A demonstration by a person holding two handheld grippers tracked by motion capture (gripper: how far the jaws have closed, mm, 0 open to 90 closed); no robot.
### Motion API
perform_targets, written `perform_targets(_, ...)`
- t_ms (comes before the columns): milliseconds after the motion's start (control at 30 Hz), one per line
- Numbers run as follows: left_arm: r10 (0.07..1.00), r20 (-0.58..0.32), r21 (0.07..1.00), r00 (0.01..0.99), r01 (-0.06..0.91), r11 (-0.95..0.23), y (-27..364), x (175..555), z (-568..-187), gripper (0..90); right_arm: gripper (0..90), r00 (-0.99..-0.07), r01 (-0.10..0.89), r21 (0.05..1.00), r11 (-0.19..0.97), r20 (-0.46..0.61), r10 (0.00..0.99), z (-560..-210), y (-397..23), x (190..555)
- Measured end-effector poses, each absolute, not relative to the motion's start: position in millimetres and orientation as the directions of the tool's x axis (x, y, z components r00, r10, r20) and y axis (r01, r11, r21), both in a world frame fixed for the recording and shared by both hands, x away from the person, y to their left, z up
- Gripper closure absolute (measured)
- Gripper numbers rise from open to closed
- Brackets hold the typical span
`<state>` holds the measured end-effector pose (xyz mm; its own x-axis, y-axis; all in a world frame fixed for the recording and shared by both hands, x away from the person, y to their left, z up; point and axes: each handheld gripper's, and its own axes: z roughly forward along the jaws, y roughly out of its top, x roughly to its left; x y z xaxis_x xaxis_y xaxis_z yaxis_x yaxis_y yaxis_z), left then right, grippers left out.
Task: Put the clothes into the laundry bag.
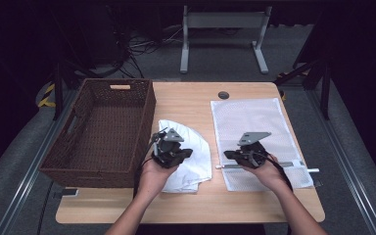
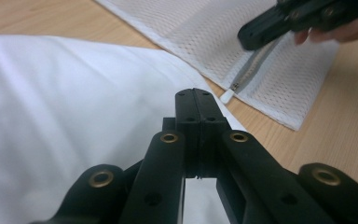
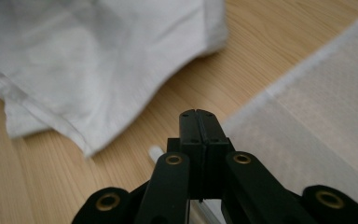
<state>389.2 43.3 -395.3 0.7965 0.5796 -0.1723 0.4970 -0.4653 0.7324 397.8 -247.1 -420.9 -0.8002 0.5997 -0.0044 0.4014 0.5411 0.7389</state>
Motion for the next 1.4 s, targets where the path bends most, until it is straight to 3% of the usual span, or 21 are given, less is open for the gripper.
perform_targets(333, 0.489, -0.152, 0.704, 0.859, 0.441, -0.556, 11.7, 391.9, -414.8, 90.0, 90.0, -0.69, 0.528, 0.675, 0.516, -0.013, 0.723, -435.3, -328.4, 359.0)
perform_targets(567, 0.461, -0.169, 0.702, 0.871, 0.434, -0.564, 13.6, 393.6, -418.1, 90.0, 90.0, -0.638, 0.565, 0.65, 0.508, -0.046, 0.769, -441.5, -352.2, 338.9)
perform_targets(733, 0.453, -0.178, 0.701, 0.874, 0.436, -0.564, 15.5, 390.8, -418.3, 90.0, 90.0, -0.634, 0.577, 0.607, 0.546, -0.088, 0.768, -448.0, -350.7, 331.4)
perform_targets(1400, 0.368, -0.184, 0.625, 0.912, 0.397, -0.672, -35.0, 376.2, -444.5, 90.0, 90.0, -0.764, 0.475, 0.633, 0.612, -0.049, 0.644, -444.7, -303.3, 325.2)
